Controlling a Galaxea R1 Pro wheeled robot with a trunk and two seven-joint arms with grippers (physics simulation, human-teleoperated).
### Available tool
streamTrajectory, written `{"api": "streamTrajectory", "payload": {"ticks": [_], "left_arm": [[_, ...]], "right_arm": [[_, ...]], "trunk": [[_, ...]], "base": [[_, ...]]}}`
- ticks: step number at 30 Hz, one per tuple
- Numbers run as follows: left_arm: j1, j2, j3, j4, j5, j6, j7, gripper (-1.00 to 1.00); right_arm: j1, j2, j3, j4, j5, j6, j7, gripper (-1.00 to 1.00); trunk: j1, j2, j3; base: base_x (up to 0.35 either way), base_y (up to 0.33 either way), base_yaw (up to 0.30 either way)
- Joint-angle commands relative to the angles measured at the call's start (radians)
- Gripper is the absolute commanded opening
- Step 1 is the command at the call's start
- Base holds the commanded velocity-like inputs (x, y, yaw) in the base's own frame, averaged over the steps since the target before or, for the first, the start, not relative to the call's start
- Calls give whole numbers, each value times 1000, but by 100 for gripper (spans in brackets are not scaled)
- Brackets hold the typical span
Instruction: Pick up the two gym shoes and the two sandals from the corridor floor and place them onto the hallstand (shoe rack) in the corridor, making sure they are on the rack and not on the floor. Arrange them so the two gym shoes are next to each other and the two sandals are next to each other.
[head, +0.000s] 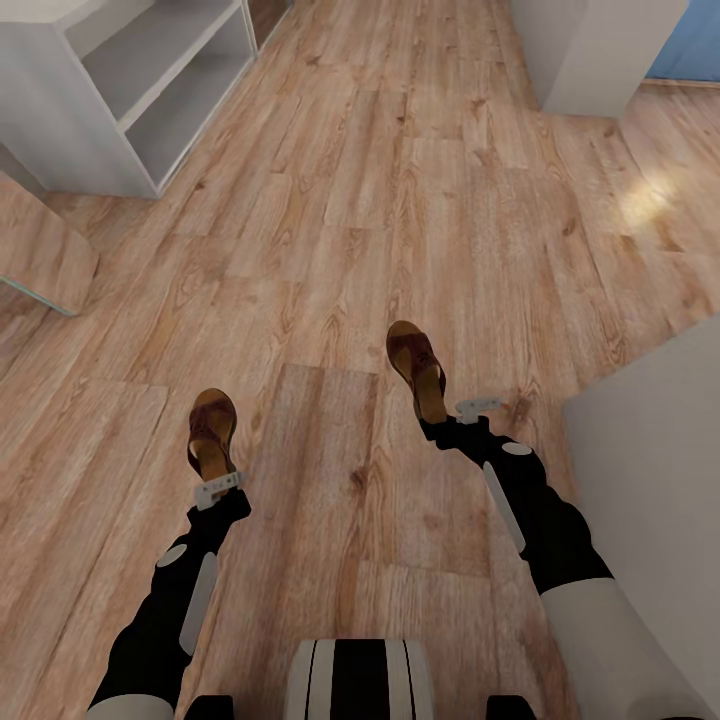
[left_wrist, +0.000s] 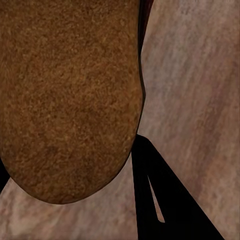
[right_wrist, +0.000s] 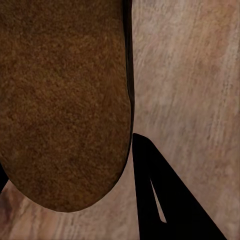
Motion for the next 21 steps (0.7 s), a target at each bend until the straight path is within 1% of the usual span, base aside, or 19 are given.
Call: {"api": "streamTrajectory", "payload": {"ticks": [1,13,15,17,19,21], "left_arm": [[0,-1,1,-2,7,7,0,-100],[0,-1,1,-2,7,9,-2,-100],[0,-1,1,-2,7,33,-2,-100],[0,-1,-2,-9,7,85,-3,-100],[-1,-1,-13,-37,7,136,-3,-100],[-1,-1,-28,-50,7,155,-3,-100]], "right_arm": [[0,-1,1,-1,-4,6,-2,-100],[0,-1,1,-2,-4,6,-2,-100],[0,-1,1,-2,-4,5,-2,-100],[0,-1,1,-2,-4,5,-2,-100],[0,-1,1,-1,-4,5,-2,-100],[1,-1,1,0,-4,2,-2,-100]], "trunk": [[-1,0,4],[-6,3,66],[-7,3,77],[-8,4,88],[-9,4,99],[-10,5,110]], "base": [[0,0,0],[0,0,0],[0,0,0],[0,0,0],[0,0,0],[0,0,0]]}}
